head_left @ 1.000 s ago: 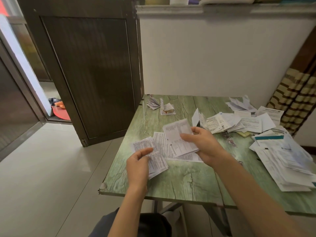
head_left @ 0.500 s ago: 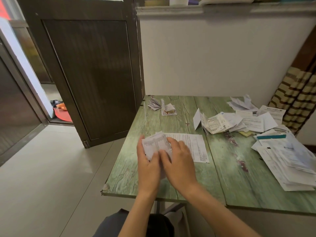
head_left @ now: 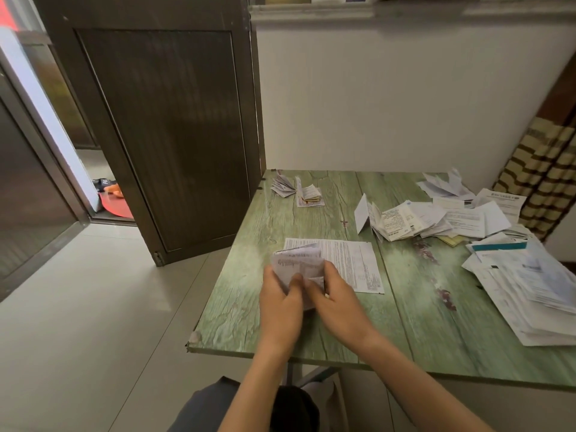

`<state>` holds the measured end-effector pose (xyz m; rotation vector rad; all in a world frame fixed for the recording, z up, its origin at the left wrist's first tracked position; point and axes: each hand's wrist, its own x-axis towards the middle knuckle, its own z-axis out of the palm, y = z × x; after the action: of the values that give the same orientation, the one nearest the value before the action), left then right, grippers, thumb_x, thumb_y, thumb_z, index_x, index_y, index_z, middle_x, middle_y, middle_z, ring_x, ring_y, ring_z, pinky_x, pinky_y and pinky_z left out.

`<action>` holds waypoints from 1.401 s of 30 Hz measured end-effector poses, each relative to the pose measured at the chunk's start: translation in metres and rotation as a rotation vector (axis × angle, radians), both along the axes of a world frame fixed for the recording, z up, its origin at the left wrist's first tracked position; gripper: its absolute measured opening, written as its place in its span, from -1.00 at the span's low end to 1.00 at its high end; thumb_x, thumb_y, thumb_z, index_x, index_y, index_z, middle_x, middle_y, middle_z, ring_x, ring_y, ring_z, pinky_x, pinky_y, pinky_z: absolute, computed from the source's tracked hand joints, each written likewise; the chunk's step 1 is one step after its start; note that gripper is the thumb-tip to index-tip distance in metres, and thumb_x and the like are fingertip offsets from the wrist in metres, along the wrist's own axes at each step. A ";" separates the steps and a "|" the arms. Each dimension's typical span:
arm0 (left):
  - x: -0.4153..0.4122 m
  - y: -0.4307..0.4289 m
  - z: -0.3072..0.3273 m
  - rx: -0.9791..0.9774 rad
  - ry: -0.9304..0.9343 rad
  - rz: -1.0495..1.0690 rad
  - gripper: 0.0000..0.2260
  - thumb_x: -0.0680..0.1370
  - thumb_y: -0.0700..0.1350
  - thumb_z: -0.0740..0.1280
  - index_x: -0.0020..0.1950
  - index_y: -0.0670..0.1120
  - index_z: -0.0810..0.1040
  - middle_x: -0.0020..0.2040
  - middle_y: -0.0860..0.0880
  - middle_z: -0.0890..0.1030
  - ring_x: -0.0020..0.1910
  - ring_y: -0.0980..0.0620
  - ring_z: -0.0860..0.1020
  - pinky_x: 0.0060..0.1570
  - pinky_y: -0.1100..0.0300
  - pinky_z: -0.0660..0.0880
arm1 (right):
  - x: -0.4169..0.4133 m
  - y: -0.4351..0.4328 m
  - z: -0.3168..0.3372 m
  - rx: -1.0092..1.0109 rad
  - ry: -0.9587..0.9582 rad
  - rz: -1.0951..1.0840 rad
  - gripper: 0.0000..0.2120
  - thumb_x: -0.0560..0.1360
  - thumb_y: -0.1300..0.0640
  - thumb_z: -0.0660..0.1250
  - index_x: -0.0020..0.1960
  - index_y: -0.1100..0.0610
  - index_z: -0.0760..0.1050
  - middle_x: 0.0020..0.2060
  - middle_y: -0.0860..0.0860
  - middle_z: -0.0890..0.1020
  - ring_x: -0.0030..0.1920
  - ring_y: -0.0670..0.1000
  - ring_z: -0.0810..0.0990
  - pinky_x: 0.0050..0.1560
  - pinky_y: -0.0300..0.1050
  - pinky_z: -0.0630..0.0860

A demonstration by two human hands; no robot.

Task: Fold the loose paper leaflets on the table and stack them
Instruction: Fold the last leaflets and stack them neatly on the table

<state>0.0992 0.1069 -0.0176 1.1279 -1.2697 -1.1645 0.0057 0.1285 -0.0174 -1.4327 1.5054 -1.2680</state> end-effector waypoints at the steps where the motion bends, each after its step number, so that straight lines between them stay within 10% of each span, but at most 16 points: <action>1: 0.001 -0.001 0.000 0.006 -0.007 0.034 -0.83 0.58 -0.23 0.26 0.13 -0.03 0.41 -0.04 0.09 0.55 0.00 0.13 0.55 -0.21 0.37 0.51 | -0.002 0.000 0.001 0.006 0.030 0.004 -0.79 0.60 0.14 0.21 0.22 -0.02 0.38 0.13 -0.12 0.55 0.14 -0.17 0.53 0.06 -0.39 0.47; 9: 0.022 -0.015 0.008 0.140 0.155 0.232 -0.42 0.57 -0.33 0.22 0.48 0.01 0.06 0.16 0.02 0.36 -0.15 0.17 0.48 -0.35 0.34 0.46 | -0.048 -0.025 -0.008 0.213 0.856 0.094 -0.32 0.56 -0.22 0.14 0.55 -0.01 -0.04 0.55 -0.02 0.01 0.54 -0.03 -0.08 0.48 -0.12 -0.15; 25: 0.037 -0.021 0.006 0.061 0.044 0.195 -0.75 0.57 -0.33 0.20 -0.07 0.04 0.43 0.03 0.14 0.42 0.13 -0.03 0.49 0.03 -0.03 0.56 | -0.053 0.039 -0.003 0.274 1.059 0.287 0.05 0.28 -0.51 0.20 0.55 -0.06 -0.18 0.54 -0.09 -0.08 0.52 -0.09 -0.16 0.50 0.02 -0.27; 36: 0.032 -0.009 0.002 0.138 0.007 0.136 -0.76 0.58 -0.32 0.20 -0.16 -0.06 0.55 0.00 0.07 0.52 -0.07 0.05 0.55 -0.14 0.17 0.55 | -0.043 0.074 -0.002 0.053 1.185 0.142 -0.51 0.59 -0.15 0.12 0.45 0.02 0.20 0.24 -0.03 0.38 0.22 0.02 0.33 0.23 -0.12 0.24; 39: 0.032 -0.006 0.001 0.179 0.042 0.178 -0.78 0.58 -0.32 0.20 -0.10 -0.08 0.57 -0.06 0.06 0.53 -0.22 0.12 0.50 -0.30 0.31 0.48 | -0.045 0.064 0.012 0.049 1.208 0.168 -0.81 0.57 0.18 0.15 0.15 0.06 0.45 0.06 0.00 0.48 0.08 0.04 0.43 -0.01 -0.13 0.35; 42: 0.034 -0.003 0.002 0.218 0.075 0.245 -0.79 0.57 -0.31 0.19 -0.04 -0.14 0.60 -0.09 0.05 0.53 -0.24 0.15 0.44 -0.34 0.38 0.41 | -0.058 0.058 0.041 0.105 0.837 0.115 -0.77 0.57 0.22 0.19 -0.24 0.07 0.45 -0.22 -0.04 0.56 -0.15 0.03 0.56 -0.22 -0.11 0.47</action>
<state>0.1336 0.1041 -0.0160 1.3457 -0.9340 -1.1664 -0.0526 0.1861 0.0236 -2.0733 1.9211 -0.4983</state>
